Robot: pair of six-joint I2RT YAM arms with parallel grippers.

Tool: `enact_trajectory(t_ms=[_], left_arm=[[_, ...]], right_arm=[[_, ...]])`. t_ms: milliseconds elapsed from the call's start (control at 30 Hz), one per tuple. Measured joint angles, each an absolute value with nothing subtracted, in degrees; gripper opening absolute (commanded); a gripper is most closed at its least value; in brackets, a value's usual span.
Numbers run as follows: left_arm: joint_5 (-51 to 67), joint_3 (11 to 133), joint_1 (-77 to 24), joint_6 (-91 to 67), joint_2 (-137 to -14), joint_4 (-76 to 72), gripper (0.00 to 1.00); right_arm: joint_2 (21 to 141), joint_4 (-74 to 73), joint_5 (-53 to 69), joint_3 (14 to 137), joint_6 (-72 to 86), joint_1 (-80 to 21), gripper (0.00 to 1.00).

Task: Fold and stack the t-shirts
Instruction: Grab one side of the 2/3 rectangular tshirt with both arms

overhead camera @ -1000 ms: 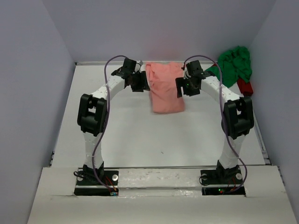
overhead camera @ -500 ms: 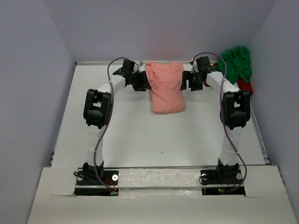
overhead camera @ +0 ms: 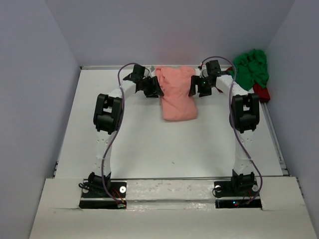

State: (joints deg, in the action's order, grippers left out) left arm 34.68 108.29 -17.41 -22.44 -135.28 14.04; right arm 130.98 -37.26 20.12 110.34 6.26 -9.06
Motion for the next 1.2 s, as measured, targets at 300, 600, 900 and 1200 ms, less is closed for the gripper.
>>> enact_trajectory(t_ms=[300, 600, 900, 1200], left_arm=[[36.1, 109.6, -17.6, -24.0, -137.6, 12.4, 0.54], [36.2, 109.0, -17.9, -24.8, -138.0, 11.3, 0.5], [36.9, 105.4, -18.0, -26.3, -137.5, 7.6, 0.4], [36.1, 98.6, -18.5, -27.4, -134.0, 5.7, 0.0]], right_arm=[[133.3, -37.4, 20.8, 111.1, 6.5, -9.5, 0.76], [133.2, -36.6, 17.3, 110.1, 7.4, -12.6, 0.56], [129.5, -35.1, 11.9, 104.0, 9.8, -16.0, 0.38], [125.6, -32.4, 9.8, 97.1, 12.8, -17.4, 0.08]])
